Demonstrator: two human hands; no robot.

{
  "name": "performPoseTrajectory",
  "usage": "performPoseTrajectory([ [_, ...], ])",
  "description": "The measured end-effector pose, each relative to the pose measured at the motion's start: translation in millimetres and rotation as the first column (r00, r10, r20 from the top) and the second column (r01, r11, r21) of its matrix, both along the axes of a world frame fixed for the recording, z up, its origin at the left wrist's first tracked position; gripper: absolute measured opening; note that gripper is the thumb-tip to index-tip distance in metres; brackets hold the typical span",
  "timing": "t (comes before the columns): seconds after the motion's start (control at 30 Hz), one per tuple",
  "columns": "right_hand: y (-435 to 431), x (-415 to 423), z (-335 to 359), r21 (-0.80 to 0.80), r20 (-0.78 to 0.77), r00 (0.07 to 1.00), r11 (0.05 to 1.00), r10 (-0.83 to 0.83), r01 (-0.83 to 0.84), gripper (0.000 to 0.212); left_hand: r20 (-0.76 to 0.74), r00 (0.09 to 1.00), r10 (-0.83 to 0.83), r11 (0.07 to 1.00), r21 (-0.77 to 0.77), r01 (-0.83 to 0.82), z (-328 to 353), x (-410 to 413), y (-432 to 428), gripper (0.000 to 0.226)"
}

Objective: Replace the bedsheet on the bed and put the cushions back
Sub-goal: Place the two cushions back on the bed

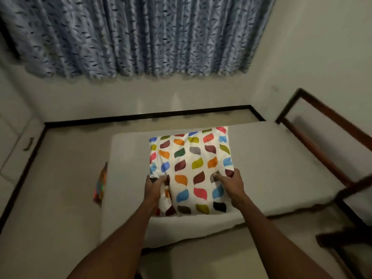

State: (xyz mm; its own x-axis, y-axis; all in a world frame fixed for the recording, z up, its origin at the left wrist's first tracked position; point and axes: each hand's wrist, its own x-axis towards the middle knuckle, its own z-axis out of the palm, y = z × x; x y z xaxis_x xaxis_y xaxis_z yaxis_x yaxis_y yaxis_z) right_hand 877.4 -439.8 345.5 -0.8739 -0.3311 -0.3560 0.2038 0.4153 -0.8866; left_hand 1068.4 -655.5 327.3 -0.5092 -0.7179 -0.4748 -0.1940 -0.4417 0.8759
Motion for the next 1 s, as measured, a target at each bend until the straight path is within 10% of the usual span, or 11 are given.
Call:
performPoseTrajectory([
  [0.37, 238.2, -106.3, 13.1, -0.013, -0.015, 0.888, 0.888, -0.460, 0.460, 0.064, 0.111, 0.927, -0.358, 0.898, -0.230, 0.375, 22.3, -211.2, 204.5, 0.040],
  [1.0, 422.2, -427.4, -46.2, 0.417, -0.081, 0.792, 0.701, -0.605, 0.578, 0.074, 0.265, 0.664, -0.699, 0.650, -0.152, 0.745, -64.7, -579.7, 362.4, 0.038],
])
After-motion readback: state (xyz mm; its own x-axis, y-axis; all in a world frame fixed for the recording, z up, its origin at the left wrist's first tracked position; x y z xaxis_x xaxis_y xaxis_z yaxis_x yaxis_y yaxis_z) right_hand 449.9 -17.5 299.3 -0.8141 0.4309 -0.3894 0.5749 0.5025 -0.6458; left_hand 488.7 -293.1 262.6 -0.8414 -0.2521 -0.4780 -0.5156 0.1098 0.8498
